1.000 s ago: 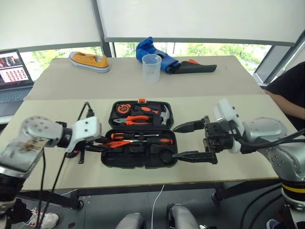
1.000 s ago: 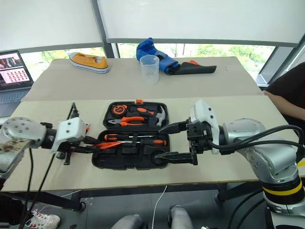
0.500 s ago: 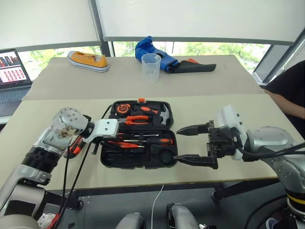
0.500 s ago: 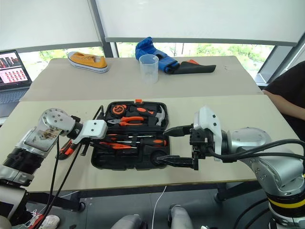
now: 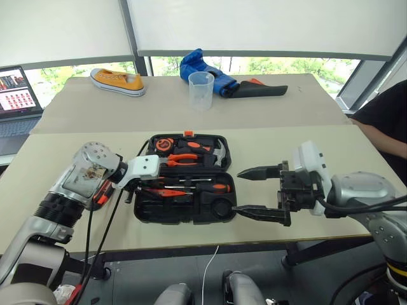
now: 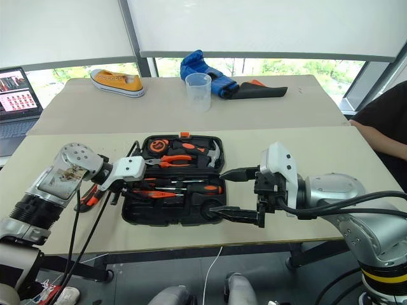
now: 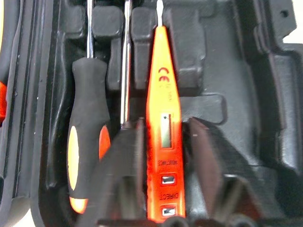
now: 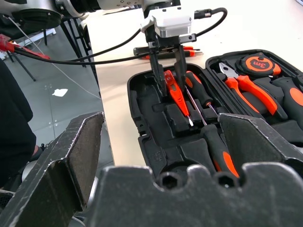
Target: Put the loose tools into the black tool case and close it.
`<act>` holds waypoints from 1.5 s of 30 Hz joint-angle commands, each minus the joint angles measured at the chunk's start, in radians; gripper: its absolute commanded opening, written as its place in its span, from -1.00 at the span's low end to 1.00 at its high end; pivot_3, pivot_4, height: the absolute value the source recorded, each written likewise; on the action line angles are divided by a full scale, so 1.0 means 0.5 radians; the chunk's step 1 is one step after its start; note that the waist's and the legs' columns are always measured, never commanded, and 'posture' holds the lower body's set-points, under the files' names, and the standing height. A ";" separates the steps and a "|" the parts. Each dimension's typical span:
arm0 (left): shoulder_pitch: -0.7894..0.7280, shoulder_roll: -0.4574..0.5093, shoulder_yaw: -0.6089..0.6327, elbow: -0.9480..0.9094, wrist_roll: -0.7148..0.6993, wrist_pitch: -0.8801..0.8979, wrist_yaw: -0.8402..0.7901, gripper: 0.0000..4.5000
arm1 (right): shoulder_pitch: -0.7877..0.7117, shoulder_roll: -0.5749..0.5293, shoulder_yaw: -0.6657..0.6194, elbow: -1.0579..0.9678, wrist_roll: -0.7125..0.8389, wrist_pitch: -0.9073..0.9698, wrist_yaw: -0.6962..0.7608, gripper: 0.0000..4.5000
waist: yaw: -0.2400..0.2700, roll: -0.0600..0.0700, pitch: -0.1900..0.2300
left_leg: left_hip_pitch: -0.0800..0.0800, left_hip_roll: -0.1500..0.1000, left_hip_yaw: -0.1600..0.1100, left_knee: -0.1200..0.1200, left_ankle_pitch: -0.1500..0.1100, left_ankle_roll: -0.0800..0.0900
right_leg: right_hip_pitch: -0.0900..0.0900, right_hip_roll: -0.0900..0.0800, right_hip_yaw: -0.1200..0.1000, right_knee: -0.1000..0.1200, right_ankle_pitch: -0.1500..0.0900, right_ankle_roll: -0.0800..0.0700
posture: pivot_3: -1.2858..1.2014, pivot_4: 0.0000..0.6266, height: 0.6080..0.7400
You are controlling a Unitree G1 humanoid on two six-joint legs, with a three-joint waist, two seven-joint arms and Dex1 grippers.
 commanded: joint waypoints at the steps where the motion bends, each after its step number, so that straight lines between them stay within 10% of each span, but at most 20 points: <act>1: 0.009 0.091 0.203 -0.186 -0.232 0.158 -0.109 0.47 | -0.023 -0.019 -0.029 -0.049 0.035 -0.018 -0.001 1.00 | 0.001 0.000 0.000 | -0.001 0.000 0.000 0.001 0.000 0.000 | -0.001 0.000 0.000 0.000 0.000 0.000 | 0.03 -0.52 0.86; 5: 0.049 0.109 0.340 -0.092 -0.312 0.076 -0.080 0.47 | -0.010 -0.001 -0.012 -0.033 0.018 -0.036 0.000 1.00 | 0.000 0.000 0.000 | -0.004 0.000 0.000 0.004 0.000 0.000 | -0.005 0.001 -0.001 0.000 0.000 0.000 | 0.03 -0.52 0.86; 14: 0.121 -0.108 0.396 0.188 -0.288 -0.202 0.096 -0.96 | -0.077 0.045 0.063 0.029 -0.042 -0.064 0.005 1.00 | 0.009 -0.001 0.000 | -0.007 -0.001 0.000 0.012 0.000 0.000 | -0.004 0.000 -0.001 0.001 0.001 0.001 | 0.03 -0.52 0.86; 45: 0.315 -0.233 0.320 0.325 -0.168 -0.416 0.233 -0.96 | -0.060 0.065 0.093 0.026 -0.067 -0.041 -0.019 1.00 | 0.004 -0.001 -0.003 | -0.004 -0.001 0.000 0.012 0.000 0.001 | -0.003 -0.002 0.001 0.001 0.002 0.001 | 0.03 -0.52 0.86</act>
